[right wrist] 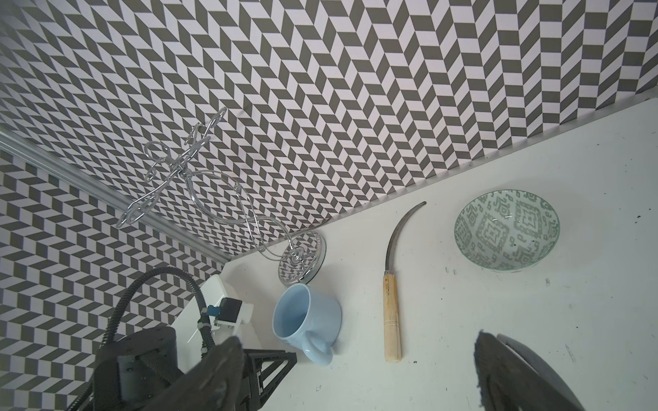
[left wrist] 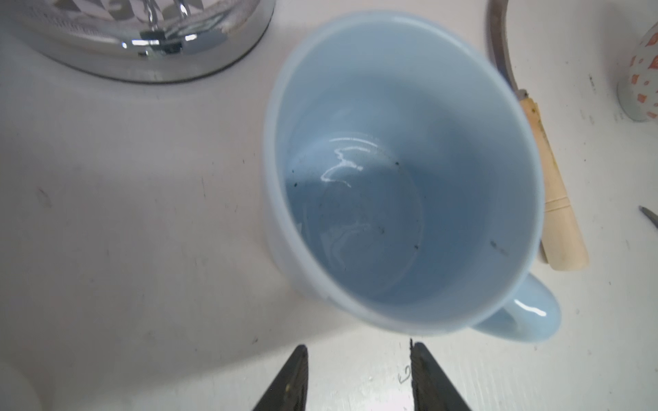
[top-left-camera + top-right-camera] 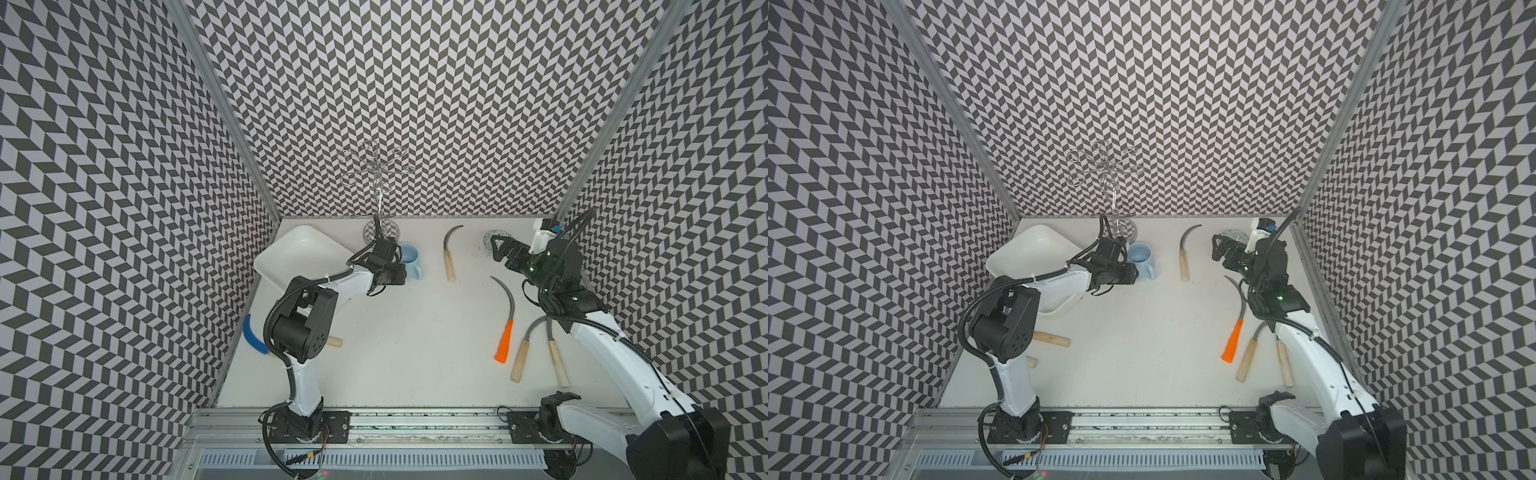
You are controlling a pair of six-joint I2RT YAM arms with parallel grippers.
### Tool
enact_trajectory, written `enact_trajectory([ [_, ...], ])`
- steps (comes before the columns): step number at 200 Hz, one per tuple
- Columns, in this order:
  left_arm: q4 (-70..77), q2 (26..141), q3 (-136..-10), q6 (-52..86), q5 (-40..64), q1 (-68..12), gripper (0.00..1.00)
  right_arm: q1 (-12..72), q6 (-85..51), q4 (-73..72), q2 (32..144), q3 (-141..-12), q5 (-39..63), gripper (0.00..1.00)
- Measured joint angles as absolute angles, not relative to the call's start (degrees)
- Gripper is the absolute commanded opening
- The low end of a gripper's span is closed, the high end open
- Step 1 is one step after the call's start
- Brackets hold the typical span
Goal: Put small sickles into storage boxes
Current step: Move the distractor to the center of the board.
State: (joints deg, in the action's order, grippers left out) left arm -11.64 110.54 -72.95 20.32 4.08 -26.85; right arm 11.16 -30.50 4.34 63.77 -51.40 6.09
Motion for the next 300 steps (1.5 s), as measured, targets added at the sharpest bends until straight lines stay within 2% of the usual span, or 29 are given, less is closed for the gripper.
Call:
enact_trajectory([
  [142, -12.38, 130.74, -99.7, 19.16, 5.56, -26.09, 0.49, 11.18, -32.25, 3.97, 72.01, -51.18, 2.24, 1.0],
  [212, -14.22, 142.5, -115.37, 19.9, 10.9, -24.56, 0.53, 6.98, -36.69, 4.93, 83.24, -59.99, 6.74, 1.0],
  [227, -15.05, 143.83, -117.64, 19.79, 11.73, -24.32, 0.67, 4.97, -38.09, 5.67, 87.68, -63.46, 10.09, 1.0],
  [247, -15.44, 143.83, -117.8, 19.64, 12.95, -24.05, 0.8, 3.31, -38.85, 7.81, 94.26, -68.62, 13.89, 1.0],
  [268, -13.1, 140.14, -110.85, 19.44, 13.41, -23.83, 0.93, 2.61, -39.07, 9.39, 99.88, -72.75, 17.17, 1.0],
  [273, -12.97, 138.63, -108.71, 19.05, 13.41, -23.83, 0.99, 2.61, -39.07, 9.52, 100.82, -73.34, 18.09, 1.0],
  [300, -12.03, 129.82, -97.38, 19.22, 13.74, -23.81, 0.99, 2.76, -39.24, 10.22, 104.09, -75.5, 21.87, 1.0],
])
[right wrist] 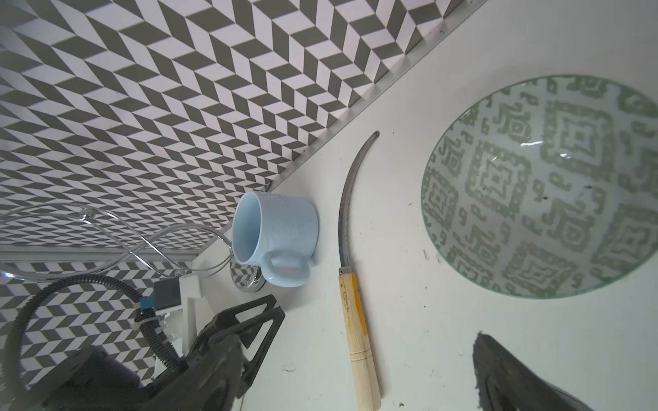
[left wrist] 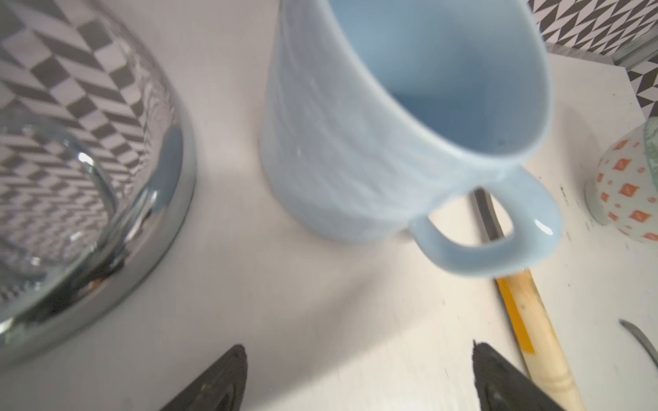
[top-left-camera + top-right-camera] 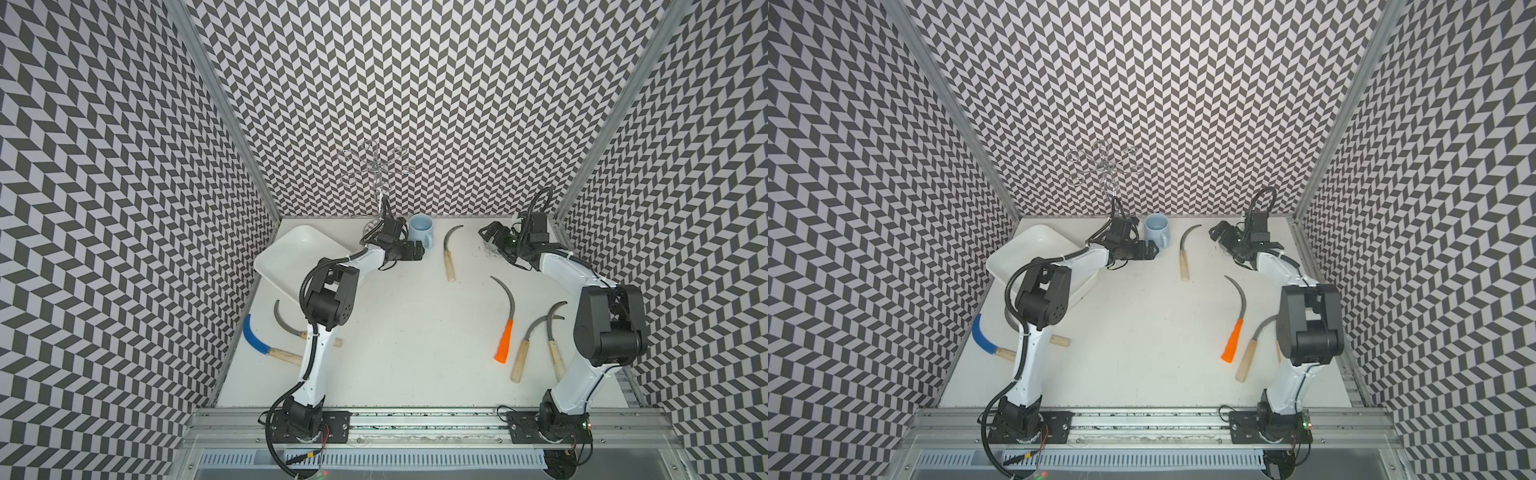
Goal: Put small sickles into storage boxes
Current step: Move the distractor to the center of the board.
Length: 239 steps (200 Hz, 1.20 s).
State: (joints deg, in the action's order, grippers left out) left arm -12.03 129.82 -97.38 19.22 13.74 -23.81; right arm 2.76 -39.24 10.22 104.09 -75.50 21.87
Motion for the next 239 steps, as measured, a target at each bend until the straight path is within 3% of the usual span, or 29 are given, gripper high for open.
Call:
enact_trajectory([
  [36, -10.07, 119.2, -88.36, 19.88, 14.46, -23.9, 1.0, 2.83, -40.6, 9.8, 106.91, -76.47, 25.5, 1.0],
  [110, -8.62, 102.45, -81.6, 23.4, 18.41, -25.65, 1.0, 4.73, -45.95, 4.47, 112.79, -76.47, 29.89, 1.0],
  [175, -9.1, 83.74, -73.45, 23.46, 20.1, -25.12, 1.0, 5.43, -48.51, 3.18, 115.77, -78.37, 25.78, 1.0],
  [239, -12.12, 77.34, -67.92, 23.46, 21.3, -20.56, 1.0, 3.92, -48.56, 2.52, 117.91, -81.69, 21.63, 1.0],
])
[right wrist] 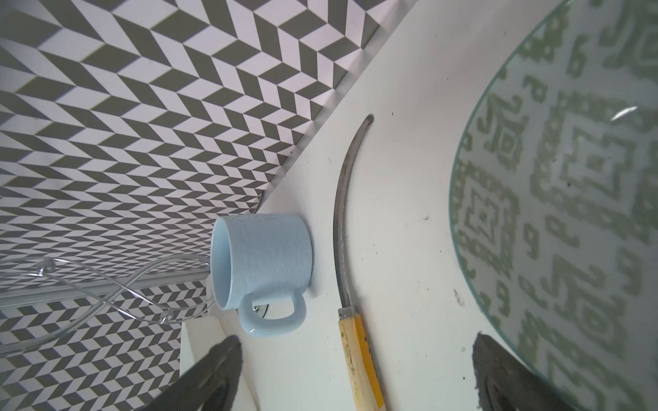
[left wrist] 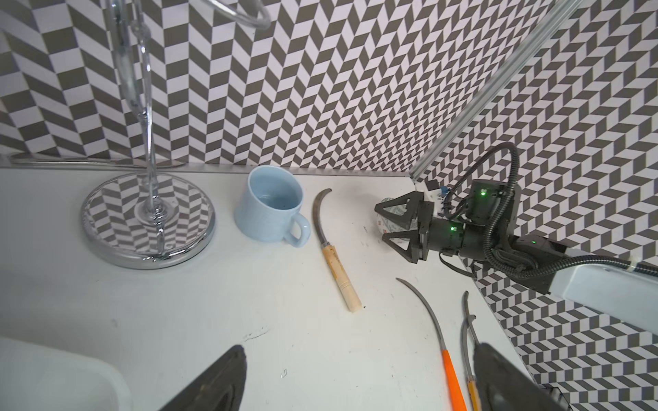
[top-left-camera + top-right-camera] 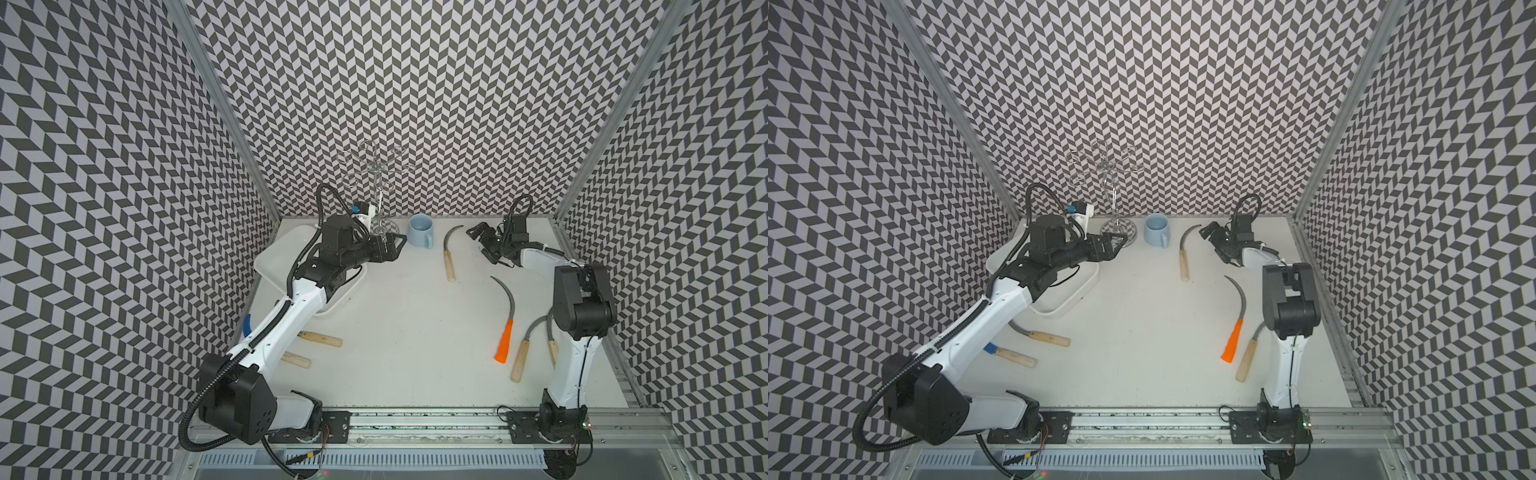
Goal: Put small sickles into storage boxes
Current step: Move the distractor to the center of the board.
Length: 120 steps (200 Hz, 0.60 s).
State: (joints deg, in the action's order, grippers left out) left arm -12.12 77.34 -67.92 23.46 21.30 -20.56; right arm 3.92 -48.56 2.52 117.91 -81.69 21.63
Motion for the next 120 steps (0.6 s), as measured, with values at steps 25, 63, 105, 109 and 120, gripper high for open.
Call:
enact_trajectory([
  [25, -12.73, 74.94, -66.67, 23.68, 21.26, -19.51, 0.99, 2.68, -48.95, 2.48, 119.39, -82.59, 21.17, 1.0],
  [63, -12.64, 71.13, -63.46, 24.64, 21.28, -18.92, 0.99, 0.78, -49.19, 2.48, 120.81, -83.2, 20.34, 1.0],
  [105, -13.61, 69.56, -60.49, 25.98, 20.88, -18.59, 1.0, -2.42, -49.34, 2.46, 121.89, -85.21, 20.38, 1.0],
  [109, -13.87, 69.41, -60.4, 26.09, 20.71, -18.59, 0.99, -2.79, -49.32, 2.46, 122.04, -85.65, 20.38, 1.0],
  [120, -14.68, 68.93, -60.1, 26.41, 20.18, -18.59, 1.0, -3.4, -49.21, 2.48, 122.3, -86.61, 20.38, 1.0],
])
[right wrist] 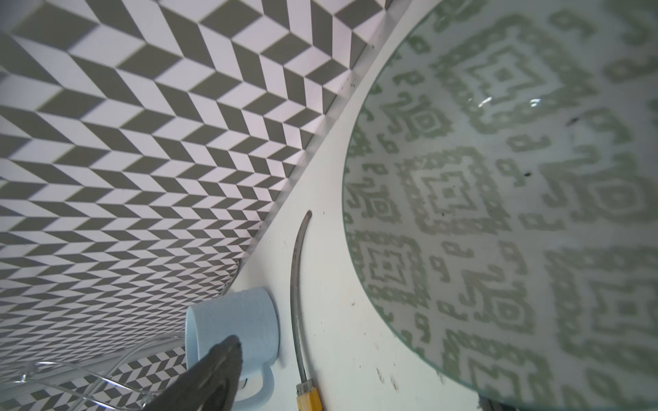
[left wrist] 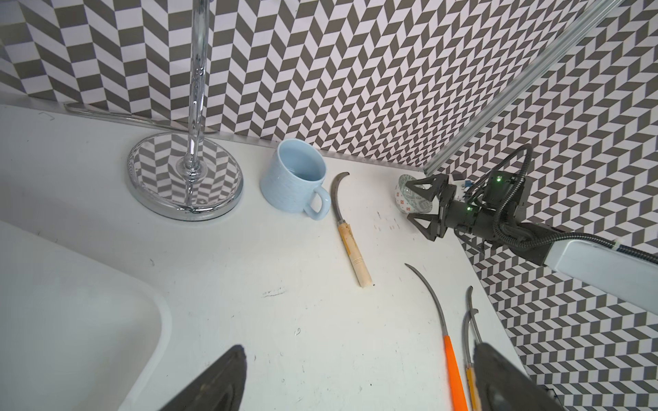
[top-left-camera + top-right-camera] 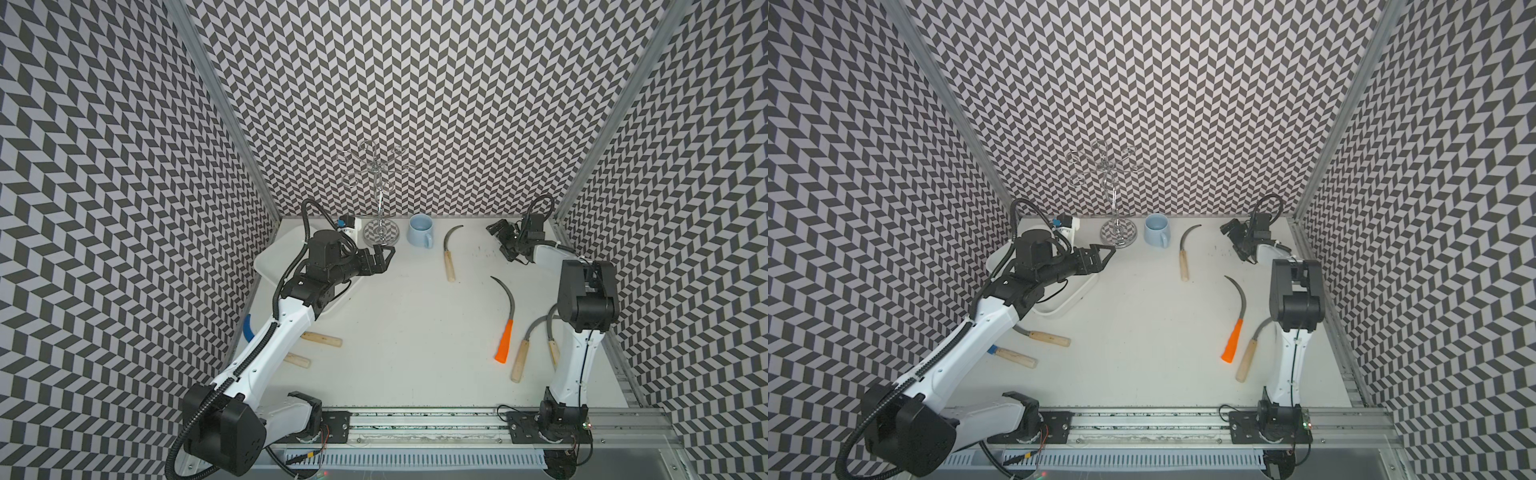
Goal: Put small sickles into storage boxes
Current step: Move the distractor to the center of the board, then pick up the storage box at the center of the board.
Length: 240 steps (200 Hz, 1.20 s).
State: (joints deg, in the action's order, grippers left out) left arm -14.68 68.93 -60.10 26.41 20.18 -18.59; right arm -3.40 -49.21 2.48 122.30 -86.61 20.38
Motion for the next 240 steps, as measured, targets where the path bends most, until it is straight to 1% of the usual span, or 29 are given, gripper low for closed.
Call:
enact_trajectory([
  [26, -17.1, 67.99, -59.79, 26.96, 17.47, -18.57, 0.99, -4.25, -49.1, 2.92, 122.3, -88.82, 20.62, 1.0],
  [39, -19.59, 68.1, -59.81, 27.57, 14.55, -18.55, 1.0, -4.05, -49.12, 3.64, 122.26, -89.56, 21.23, 1.0],
  [57, -24.12, 70.28, -60.27, 28.18, 11.16, -18.15, 1.0, -3.03, -49.23, 4.78, 120.97, -88.2, 21.47, 1.0],
  [102, -34.13, 79.55, -62.43, 27.83, 5.8, -17.78, 1.0, 3.29, -49.5, 6.74, 108.38, -76.51, 21.3, 1.0],
  [140, -42.59, 89.84, -73.01, 24.82, -0.4, -17.78, 1.0, 8.64, -49.58, 6.94, 98.15, -72.12, 22.37, 1.0],
  [165, -45.78, 94.67, -77.6, 21.45, -4.34, -17.85, 0.99, 9.98, -49.43, 7.51, 93.65, -71.4, 23.97, 1.0],
  [204, -50.43, 100.05, -81.12, 16.73, -9.43, -17.85, 0.93, 9.89, -48.38, 9.67, 86.67, -70.13, 25.43, 1.0],
  [222, -51.83, 101.41, -81.03, 15.11, -10.33, -17.85, 0.85, 9.85, -47.99, 10.24, 82.67, -68.16, 26.48, 1.0],
  [236, -52.21, 101.84, -80.75, 14.04, -10.85, -17.85, 0.82, 9.85, -47.68, 10.41, 79.59, -66.17, 27.31, 1.0],
  [240, -52.27, 101.93, -80.68, 13.58, -10.96, -17.85, 0.79, 9.85, -47.59, 10.41, 78.91, -65.63, 27.55, 1.0],
])
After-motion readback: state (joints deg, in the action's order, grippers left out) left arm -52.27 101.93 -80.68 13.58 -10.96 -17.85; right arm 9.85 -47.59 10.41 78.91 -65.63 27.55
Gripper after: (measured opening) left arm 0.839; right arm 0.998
